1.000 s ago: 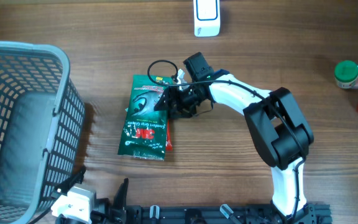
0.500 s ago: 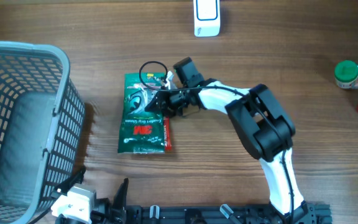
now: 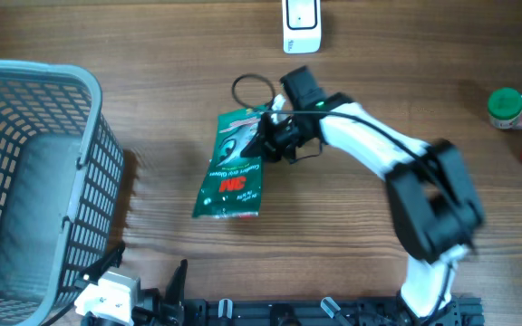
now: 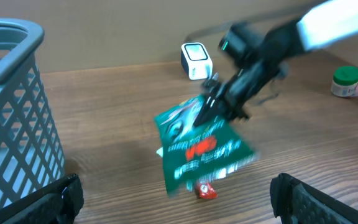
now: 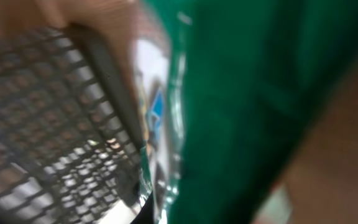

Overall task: Scan the item barcode
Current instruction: 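Lift the glove pack and swing it rightward, flipping it over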

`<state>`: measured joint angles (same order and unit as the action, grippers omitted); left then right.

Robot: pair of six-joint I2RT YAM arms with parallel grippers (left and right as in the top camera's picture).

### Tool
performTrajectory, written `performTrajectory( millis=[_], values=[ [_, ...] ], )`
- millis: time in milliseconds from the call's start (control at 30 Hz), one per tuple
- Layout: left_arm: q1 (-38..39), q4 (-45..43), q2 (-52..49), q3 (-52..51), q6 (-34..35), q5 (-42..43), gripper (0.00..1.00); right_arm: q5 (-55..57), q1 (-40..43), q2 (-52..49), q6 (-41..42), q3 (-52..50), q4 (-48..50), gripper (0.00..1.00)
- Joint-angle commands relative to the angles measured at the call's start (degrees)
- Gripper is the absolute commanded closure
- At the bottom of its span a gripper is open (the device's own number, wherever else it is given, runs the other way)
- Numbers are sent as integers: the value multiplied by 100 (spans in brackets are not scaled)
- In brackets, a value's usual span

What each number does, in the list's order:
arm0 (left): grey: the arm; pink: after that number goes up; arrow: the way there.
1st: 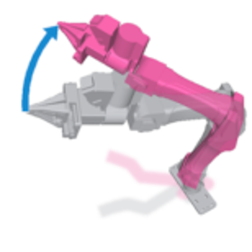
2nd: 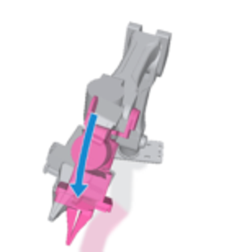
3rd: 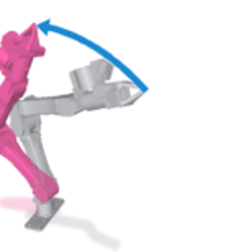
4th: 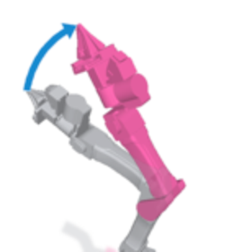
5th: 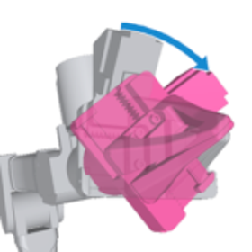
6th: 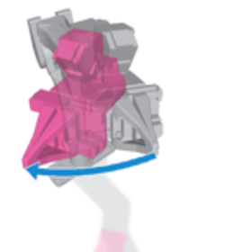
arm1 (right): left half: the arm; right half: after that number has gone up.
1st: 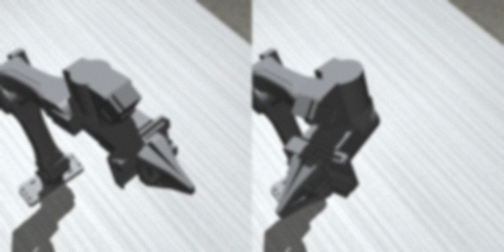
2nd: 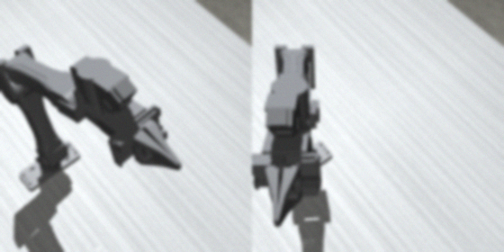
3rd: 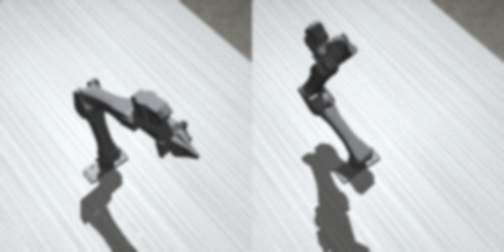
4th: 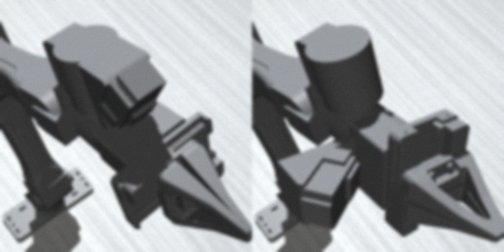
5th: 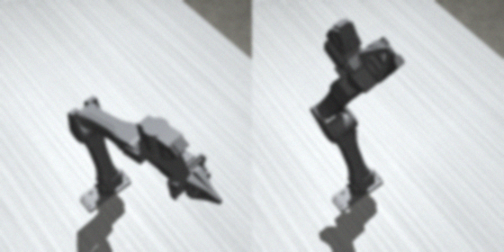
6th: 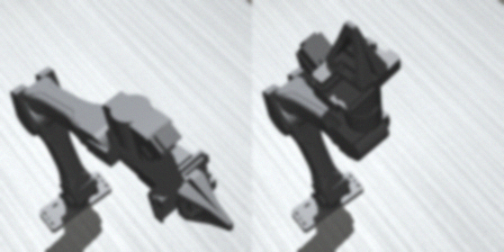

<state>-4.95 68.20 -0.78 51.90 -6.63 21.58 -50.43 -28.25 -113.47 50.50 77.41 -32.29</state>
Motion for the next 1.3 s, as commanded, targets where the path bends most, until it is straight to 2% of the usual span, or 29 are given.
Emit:
performTrajectory(
  millis=[0, 167, 200, 300, 533, 767, 867, 933, 1067, 1267],
  values=[
    [24, -17, 39, -15, -66, 90, 0, 85, 98, 1064, 1064, 48, -739, 96],
    [24, -17, 42, -15, -66, 90, 0, 87, 195, 1849, 2225, 48, -1633, 96],
    [24, -17, 39, -15, -66, 90, 0, 85, 195, 1902, 2822, 48, -2072, 96],
    [24, -17, 42, -15, -66, 90, 0, 0, 203, 1897, 3877, 48, -3001, 96],
    [24, -17, 42, -15, -66, 90, 0, -1008, 203, 1897, 3858, 48, -3126, 96],
    [24, -17, 42, -15, -66, 90, 0, -938, 321, 1897, 6002, 48, -3012, 94],
    [24, -17, 39, -15, -66, 90, 0, -595, 544, 1897, 6161, 48, -2422, 95],
    [24, -17, 39, -15, -66, 90, 0, -188, 691, 1897, 6706, 48, -2522, 95],
    [24, -17, 39, -15, -66, 90, 0, -282, 1060, 1810, 6800, 48, -2577, 95],
    [24, -17, 42, -15, -66, 90, 0, -839, 1445, 1198, 6754, 48, -3587, 95]
  ],
)
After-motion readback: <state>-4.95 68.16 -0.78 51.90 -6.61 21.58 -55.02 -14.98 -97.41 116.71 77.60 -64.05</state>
